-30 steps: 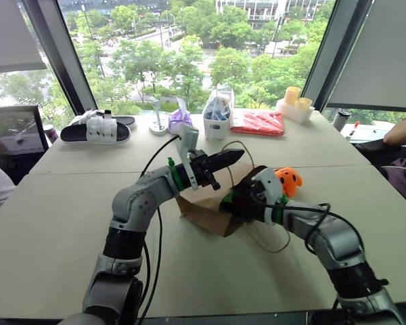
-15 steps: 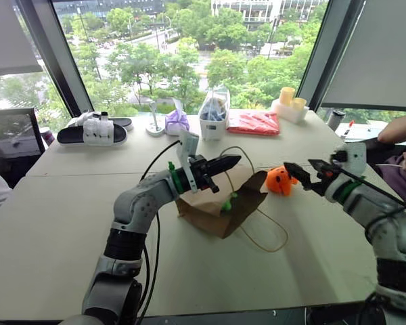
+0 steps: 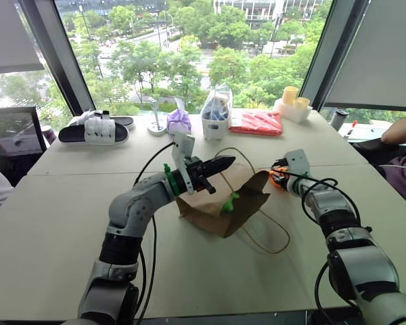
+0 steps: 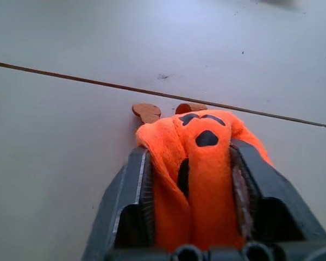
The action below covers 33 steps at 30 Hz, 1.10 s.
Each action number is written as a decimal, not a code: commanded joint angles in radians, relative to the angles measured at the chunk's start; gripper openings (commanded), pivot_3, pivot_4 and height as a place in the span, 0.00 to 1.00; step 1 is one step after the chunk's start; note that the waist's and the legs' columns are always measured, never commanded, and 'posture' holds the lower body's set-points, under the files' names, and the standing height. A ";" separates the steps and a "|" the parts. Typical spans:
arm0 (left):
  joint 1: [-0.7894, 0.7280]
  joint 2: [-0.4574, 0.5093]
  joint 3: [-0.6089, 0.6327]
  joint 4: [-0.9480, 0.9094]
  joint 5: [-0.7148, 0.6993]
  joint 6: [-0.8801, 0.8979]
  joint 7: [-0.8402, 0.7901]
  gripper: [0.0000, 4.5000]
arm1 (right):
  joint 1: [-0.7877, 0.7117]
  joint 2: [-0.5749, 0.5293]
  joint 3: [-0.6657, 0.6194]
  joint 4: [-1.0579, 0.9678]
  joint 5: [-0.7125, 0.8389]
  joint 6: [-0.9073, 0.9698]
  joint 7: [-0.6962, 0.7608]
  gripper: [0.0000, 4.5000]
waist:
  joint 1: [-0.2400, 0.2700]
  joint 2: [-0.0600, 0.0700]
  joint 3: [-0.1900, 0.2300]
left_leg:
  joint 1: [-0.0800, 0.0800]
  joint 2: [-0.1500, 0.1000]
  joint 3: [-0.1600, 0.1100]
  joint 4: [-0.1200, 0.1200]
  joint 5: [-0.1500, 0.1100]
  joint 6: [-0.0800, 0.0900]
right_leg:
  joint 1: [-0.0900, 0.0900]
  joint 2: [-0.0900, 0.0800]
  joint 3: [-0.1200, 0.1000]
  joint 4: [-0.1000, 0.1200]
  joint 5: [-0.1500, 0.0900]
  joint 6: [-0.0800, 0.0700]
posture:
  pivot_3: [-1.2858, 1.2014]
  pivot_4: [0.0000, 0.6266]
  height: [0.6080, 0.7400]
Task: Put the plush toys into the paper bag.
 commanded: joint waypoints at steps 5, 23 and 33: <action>-0.028 -0.010 0.019 -0.015 -0.010 -0.028 0.008 0.00 | 0.022 -0.046 -0.059 -0.039 -0.009 -0.047 -0.002 0.00 | 0.000 0.000 0.000 | 0.001 0.000 0.000 0.002 0.000 0.000 | 0.002 0.000 0.000 0.001 0.000 0.000 | 0.52 0.24 1.00; -0.135 -0.033 0.047 0.104 -0.030 -0.025 -0.036 0.00 | 0.660 -0.102 -0.395 -1.571 0.597 0.846 0.068 0.00 | 0.006 0.000 0.000 | 0.000 0.000 -0.003 0.003 -0.004 0.007 | 0.001 0.001 0.000 0.000 0.000 0.000 | 0.52 0.24 1.00; -0.124 -0.054 0.054 0.077 -0.044 -0.008 -0.014 0.00 | 0.429 0.102 -0.084 -1.337 0.480 0.759 -0.021 0.00 | 0.000 0.000 0.000 | 0.000 0.000 -0.003 0.001 -0.003 0.005 | -0.002 0.002 0.001 0.003 0.000 0.000 | 0.52 0.24 1.00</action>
